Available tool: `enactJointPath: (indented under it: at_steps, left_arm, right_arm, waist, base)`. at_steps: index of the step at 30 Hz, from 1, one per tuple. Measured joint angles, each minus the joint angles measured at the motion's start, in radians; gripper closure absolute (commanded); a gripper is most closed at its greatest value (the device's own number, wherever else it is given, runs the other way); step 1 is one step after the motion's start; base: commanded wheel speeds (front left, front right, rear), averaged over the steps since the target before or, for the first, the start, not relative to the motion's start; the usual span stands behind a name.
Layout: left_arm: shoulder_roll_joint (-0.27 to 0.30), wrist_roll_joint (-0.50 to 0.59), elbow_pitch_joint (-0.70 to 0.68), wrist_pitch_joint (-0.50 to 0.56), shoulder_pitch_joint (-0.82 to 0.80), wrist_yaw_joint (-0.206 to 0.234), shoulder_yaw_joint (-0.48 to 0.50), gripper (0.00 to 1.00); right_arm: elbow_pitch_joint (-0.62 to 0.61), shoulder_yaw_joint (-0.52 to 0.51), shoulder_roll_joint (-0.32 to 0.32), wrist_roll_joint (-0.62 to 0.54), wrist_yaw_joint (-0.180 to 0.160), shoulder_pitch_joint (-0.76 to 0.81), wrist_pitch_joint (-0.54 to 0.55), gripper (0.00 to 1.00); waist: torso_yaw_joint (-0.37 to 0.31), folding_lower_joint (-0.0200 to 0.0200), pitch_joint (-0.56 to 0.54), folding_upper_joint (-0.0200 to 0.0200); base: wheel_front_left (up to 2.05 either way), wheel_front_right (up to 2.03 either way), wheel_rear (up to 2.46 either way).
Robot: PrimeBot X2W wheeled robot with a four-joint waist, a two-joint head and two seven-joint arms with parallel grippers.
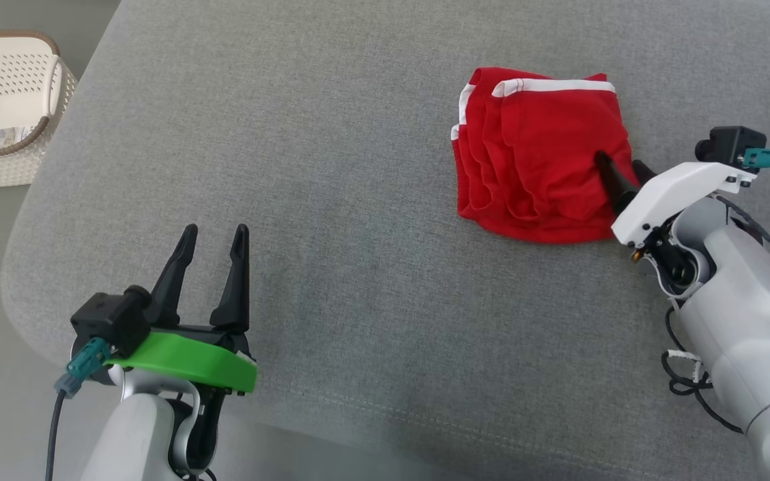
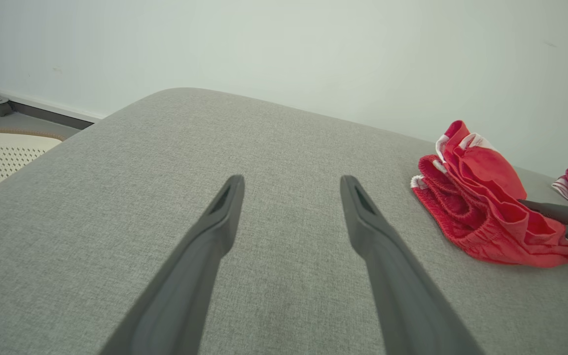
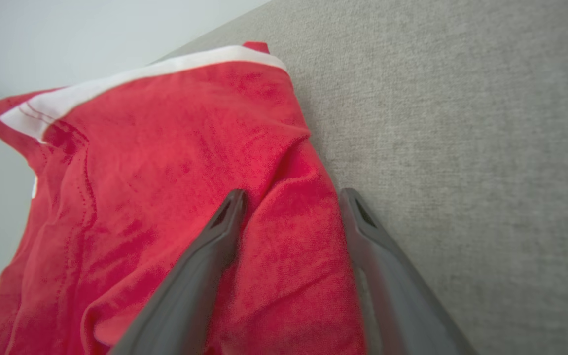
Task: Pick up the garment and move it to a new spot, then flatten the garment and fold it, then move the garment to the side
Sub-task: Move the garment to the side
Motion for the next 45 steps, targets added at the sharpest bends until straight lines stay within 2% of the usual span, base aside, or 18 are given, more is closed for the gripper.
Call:
enactJointPath:
  at_steps: [3,5,15,16,17,18,21,30,40,45]
  left_arm:
    - [0.000,0.000,0.001,0.000,-0.001,0.000,0.000,0.00]
    - [0.000,-0.001,0.002,0.000,-0.002,0.000,0.000,0.00]
    - [-0.001,-0.002,0.008,0.000,-0.011,0.000,-0.005,0.00]
    - [-0.001,-0.002,0.008,0.000,-0.012,0.000,-0.004,0.00]
    - [-0.001,-0.002,0.008,0.000,-0.013,0.000,-0.004,0.00]
    - [-0.001,-0.004,0.009,0.000,-0.013,0.000,-0.004,0.00]
    - [-0.001,-0.006,0.010,0.000,-0.013,0.000,-0.003,0.00]
    - [-0.001,-0.006,0.017,0.000,-0.013,0.000,0.003,0.00]
    - [0.015,-0.005,0.023,0.000,-0.004,0.000,0.013,0.00]
    - [0.024,-0.005,0.025,0.000,0.018,0.000,0.017,0.00]
  right_arm:
    - [0.022,-0.011,-0.004,-0.001,-0.004,-0.016,-0.006,0.00]
    - [0.033,-0.016,-0.005,-0.006,-0.021,-0.027,-0.025,0.00]
    - [0.121,-0.028,0.017,0.026,-0.013,-0.059,0.014,0.00]
    - [0.128,-0.036,0.021,0.035,-0.008,-0.062,0.015,0.06]
    - [0.133,-0.044,0.025,0.048,-0.007,-0.066,0.021,0.59]
    - [0.136,-0.049,0.029,0.059,-0.003,-0.069,0.024,1.00]
    - [0.139,-0.054,0.049,0.077,0.017,-0.071,0.035,1.00]
    - [0.142,-0.036,0.081,0.083,0.034,-0.073,-0.002,1.00]
    - [0.113,0.011,0.081,0.055,0.043,-0.099,-0.070,1.00]
    - [0.086,0.033,0.061,0.049,0.043,-0.101,-0.090,1.00]
  waist:
    - [0.002,0.0000,0.001,0.0000]
    - [0.002,0.0000,0.001,0.0000]
    - [0.005,0.0001,0.007,0.0000]
    - [0.005,0.0001,0.008,0.0000]
    - [0.006,0.0001,0.008,0.0000]
    - [0.006,0.0001,0.007,0.0000]
    - [0.007,0.0001,0.005,0.0000]
    - [-0.011,0.0001,-0.029,0.0000]
    - [-0.065,0.0001,-0.074,0.0000]
    - [-0.107,0.0001,-0.096,0.0000]
  base:
    - [0.00,0.00,0.00]
    - [0.00,0.00,0.00]
    - [0.00,0.00,0.00]
    - [0.00,0.00,0.00]
    - [0.00,0.00,0.00]
    - [0.00,0.00,0.00]
    - [0.00,0.00,0.00]
    - [0.00,0.00,0.00]
    - [0.00,0.00,0.00]
    - [0.00,0.00,0.00]
